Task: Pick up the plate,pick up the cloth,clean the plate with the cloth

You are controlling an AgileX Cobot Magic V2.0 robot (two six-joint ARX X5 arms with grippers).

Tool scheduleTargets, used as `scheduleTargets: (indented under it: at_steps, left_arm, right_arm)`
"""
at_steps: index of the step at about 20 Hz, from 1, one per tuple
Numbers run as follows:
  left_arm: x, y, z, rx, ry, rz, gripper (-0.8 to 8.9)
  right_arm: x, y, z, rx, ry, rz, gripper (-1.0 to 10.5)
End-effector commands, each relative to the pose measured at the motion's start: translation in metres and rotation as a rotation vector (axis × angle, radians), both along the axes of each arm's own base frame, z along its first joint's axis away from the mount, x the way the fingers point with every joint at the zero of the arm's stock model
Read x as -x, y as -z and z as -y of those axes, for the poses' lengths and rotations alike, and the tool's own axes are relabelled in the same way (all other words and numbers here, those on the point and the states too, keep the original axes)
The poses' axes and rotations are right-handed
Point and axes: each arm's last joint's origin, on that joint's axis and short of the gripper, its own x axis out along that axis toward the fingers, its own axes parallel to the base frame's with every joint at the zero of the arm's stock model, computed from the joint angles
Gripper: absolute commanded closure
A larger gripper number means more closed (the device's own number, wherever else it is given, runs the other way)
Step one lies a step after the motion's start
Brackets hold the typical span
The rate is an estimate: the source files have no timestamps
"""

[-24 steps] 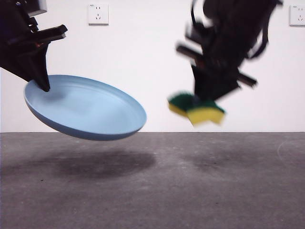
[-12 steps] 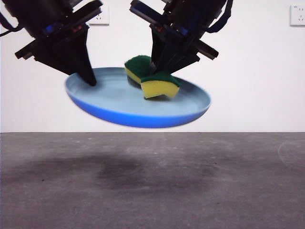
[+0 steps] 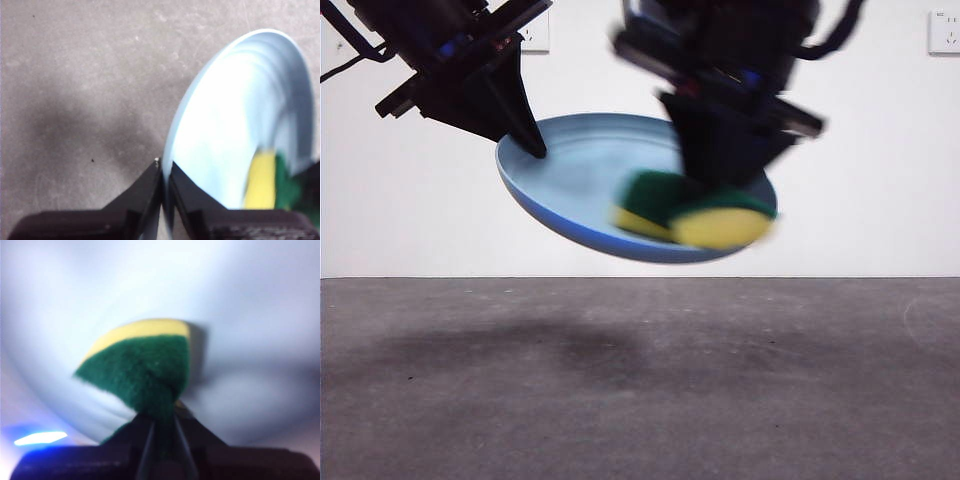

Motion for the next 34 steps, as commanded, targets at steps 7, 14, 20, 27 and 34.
scheduleTargets:
  at_steps: [7, 14, 20, 27, 34]
  left_arm:
    - [0.002, 0.002, 0.001, 0.023, 0.014, -0.041, 8.2]
    - [-0.001, -0.001, 0.002, 0.053, -0.003, -0.008, 8.2]
    - [-0.005, -0.005, 0.001, 0.099, -0.031, 0.02, 8.2]
    - [-0.002, 0.002, -0.005, -0.076, -0.063, 0.029, 8.2]
    - [-0.015, 0.012, -0.013, -0.306, -0.199, 0.115, 8.21]
  right_arm:
    - [-0.023, -0.011, -0.003, 0.067, 0.196, 0.386, 9.6]
    - [-0.019, -0.019, -0.028, -0.406, -0.075, 0.162, 9.6]
    - [0.001, -0.002, -0.016, -0.095, -0.079, 0.047, 9.6]
    - [-0.002, -0.045, -0.002, -0.003, 0.163, 0.505, 9.6]
    - [0.029, -0.104, 0.025, -0.266, 0.142, 0.624, 9.6]
